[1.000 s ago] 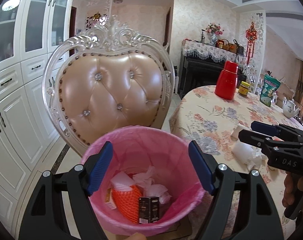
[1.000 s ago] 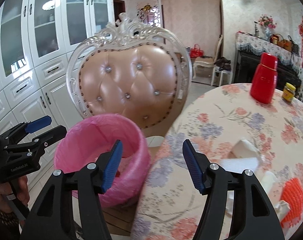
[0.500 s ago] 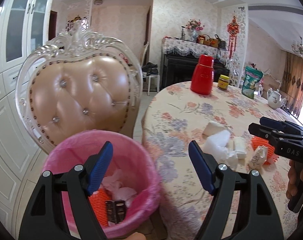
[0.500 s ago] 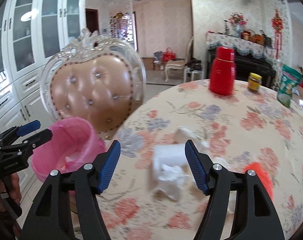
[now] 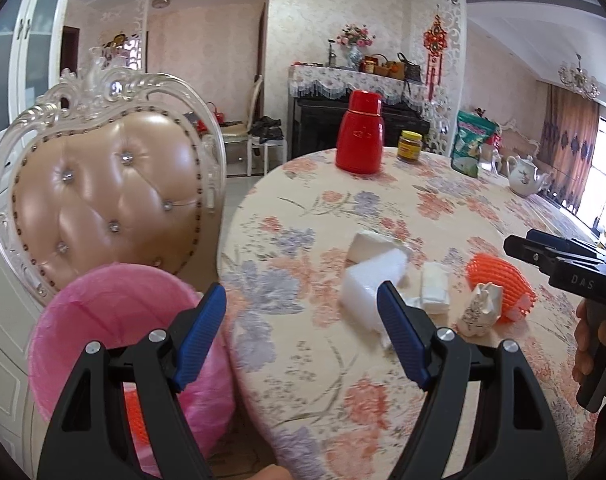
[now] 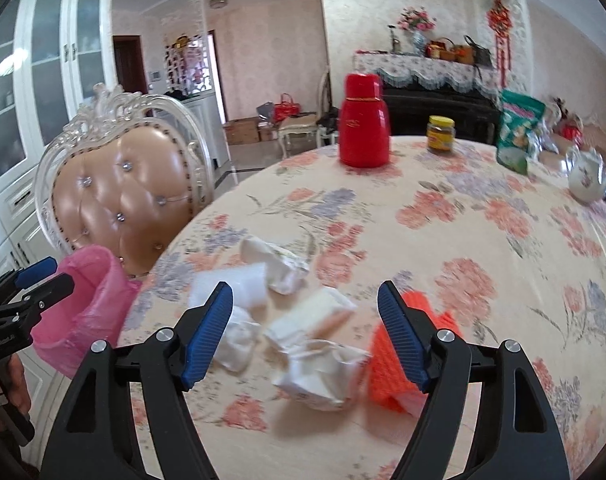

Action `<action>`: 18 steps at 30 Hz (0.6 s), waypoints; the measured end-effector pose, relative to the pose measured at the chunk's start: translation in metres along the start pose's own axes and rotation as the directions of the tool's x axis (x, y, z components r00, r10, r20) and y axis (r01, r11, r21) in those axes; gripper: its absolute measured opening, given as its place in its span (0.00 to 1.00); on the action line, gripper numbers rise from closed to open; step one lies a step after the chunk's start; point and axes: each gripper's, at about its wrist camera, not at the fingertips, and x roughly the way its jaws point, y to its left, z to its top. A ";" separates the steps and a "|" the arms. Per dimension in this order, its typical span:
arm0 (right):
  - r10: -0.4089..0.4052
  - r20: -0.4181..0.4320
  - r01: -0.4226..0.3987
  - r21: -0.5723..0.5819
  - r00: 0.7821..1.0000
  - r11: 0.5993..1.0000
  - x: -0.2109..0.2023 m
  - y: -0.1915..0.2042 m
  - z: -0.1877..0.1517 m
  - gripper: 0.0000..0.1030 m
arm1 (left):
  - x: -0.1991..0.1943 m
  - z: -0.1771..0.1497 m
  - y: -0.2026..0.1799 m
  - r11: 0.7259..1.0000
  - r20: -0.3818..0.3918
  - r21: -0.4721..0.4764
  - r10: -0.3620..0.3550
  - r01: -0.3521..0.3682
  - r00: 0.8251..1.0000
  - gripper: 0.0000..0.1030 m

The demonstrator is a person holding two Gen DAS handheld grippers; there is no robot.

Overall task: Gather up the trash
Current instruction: 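Grasp the orange foam net with the right tool while the left tool grasps the white paper cup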

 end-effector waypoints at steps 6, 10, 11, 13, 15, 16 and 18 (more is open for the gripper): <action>-0.034 -0.022 0.035 0.059 0.999 0.998 0.005 -0.033 -0.009 0.70 | 0.013 0.001 -0.027 0.999 -0.016 0.024 -0.027 0.027 1.000 0.73; -0.064 -0.043 0.068 0.086 0.997 0.994 0.009 -0.050 -0.016 0.71 | 0.024 0.002 -0.045 0.998 -0.028 0.037 -0.052 0.053 0.998 0.73; -0.062 -0.054 0.067 0.094 0.997 0.993 0.010 -0.053 -0.019 0.71 | 0.027 0.002 -0.049 0.997 -0.031 0.040 -0.059 0.060 0.998 0.73; -0.066 -0.073 0.074 0.101 0.995 0.992 0.015 -0.059 -0.024 0.71 | 0.033 0.003 -0.059 0.996 -0.037 0.050 -0.073 0.075 0.997 0.73; -0.070 -0.092 0.079 0.104 0.993 0.991 0.019 -0.062 -0.028 0.71 | 0.036 0.004 -0.068 0.994 -0.043 0.057 -0.088 0.090 0.995 0.73; -0.070 -0.102 0.081 0.110 0.992 0.991 0.022 -0.064 -0.029 0.71 | 0.039 0.004 -0.073 0.993 -0.046 0.062 -0.095 0.098 0.994 0.73; -0.072 -0.126 0.086 0.113 0.989 0.990 0.027 -0.067 -0.032 0.71 | 0.042 0.003 -0.080 0.992 -0.051 0.067 -0.108 0.111 0.993 0.73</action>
